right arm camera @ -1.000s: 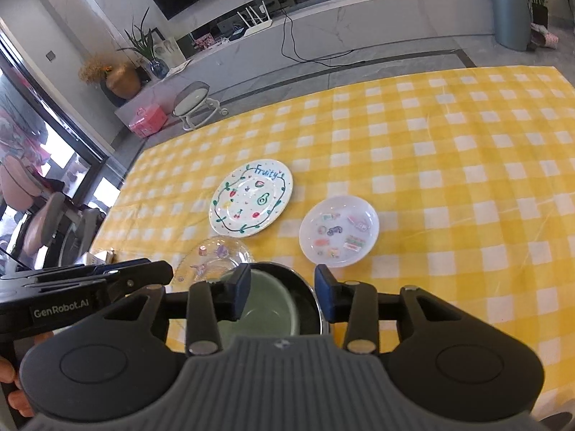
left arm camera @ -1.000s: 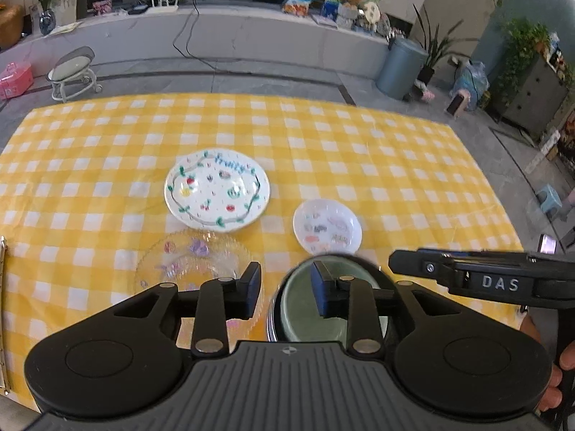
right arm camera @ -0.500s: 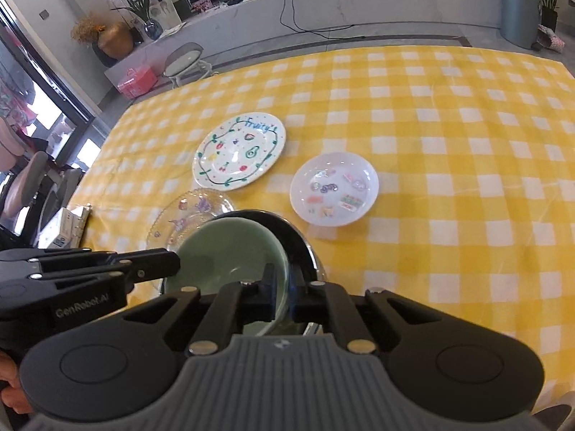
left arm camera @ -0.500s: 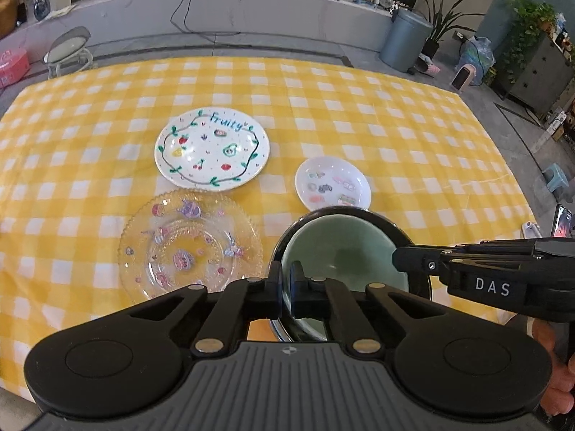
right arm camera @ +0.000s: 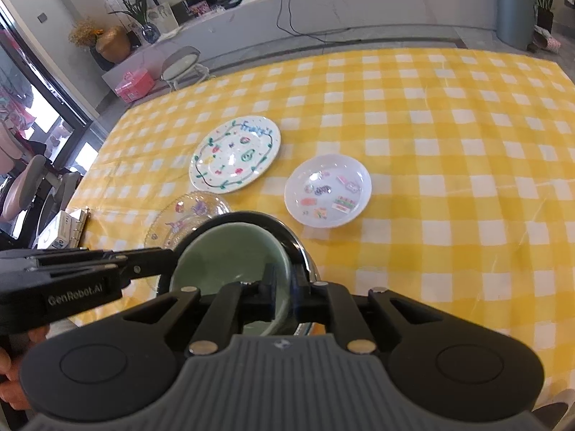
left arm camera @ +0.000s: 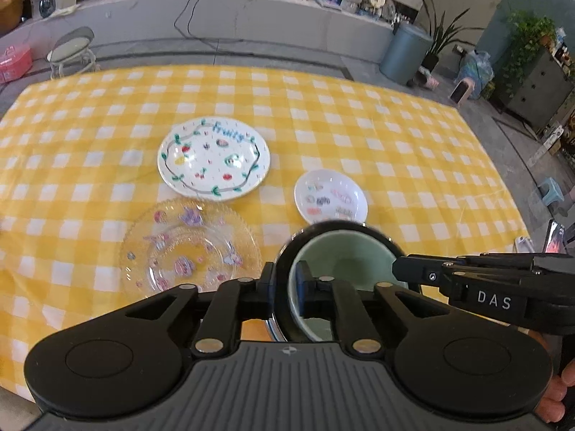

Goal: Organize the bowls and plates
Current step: 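Move both grippers to the rim of the clear glass plate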

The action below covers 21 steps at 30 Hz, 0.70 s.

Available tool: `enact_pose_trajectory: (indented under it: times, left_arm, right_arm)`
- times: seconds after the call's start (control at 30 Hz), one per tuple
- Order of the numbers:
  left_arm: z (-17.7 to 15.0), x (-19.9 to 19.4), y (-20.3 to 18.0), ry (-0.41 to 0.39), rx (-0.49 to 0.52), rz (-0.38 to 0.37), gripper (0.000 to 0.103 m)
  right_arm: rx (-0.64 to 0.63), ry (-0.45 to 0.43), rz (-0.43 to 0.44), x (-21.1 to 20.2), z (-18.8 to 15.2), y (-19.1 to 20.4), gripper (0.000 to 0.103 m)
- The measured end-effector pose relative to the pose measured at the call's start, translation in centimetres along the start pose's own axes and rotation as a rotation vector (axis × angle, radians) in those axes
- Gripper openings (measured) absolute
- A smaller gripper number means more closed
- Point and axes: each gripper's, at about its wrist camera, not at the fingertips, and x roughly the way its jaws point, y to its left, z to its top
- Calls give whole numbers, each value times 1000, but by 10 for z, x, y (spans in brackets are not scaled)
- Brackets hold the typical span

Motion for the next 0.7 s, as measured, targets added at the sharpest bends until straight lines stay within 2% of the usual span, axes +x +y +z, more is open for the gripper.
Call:
enact_pose_trajectory:
  times: [0.17, 0.3, 0.37, 0.5, 0.7]
  left_arm:
    - [3, -15, 11, -34, 18, 6, 25]
    - [6, -25, 31, -47, -15, 4, 36]
    - [8, -26, 43, -49, -41, 10, 39]
    - [11, -24, 73, -48, -133, 32, 49]
    - [12, -6, 122, -12, -322, 21, 53]
  right_arm:
    - [-29, -50, 67, -10, 1, 15, 9]
    - [-71, -49, 108, -7, 8, 29, 24]
    - [-97, -45, 120, -4, 14, 34, 25]
    - [-119, -18, 146, 10, 31, 40, 29]
    - [-154, 54, 140, 44, 66, 45, 30]
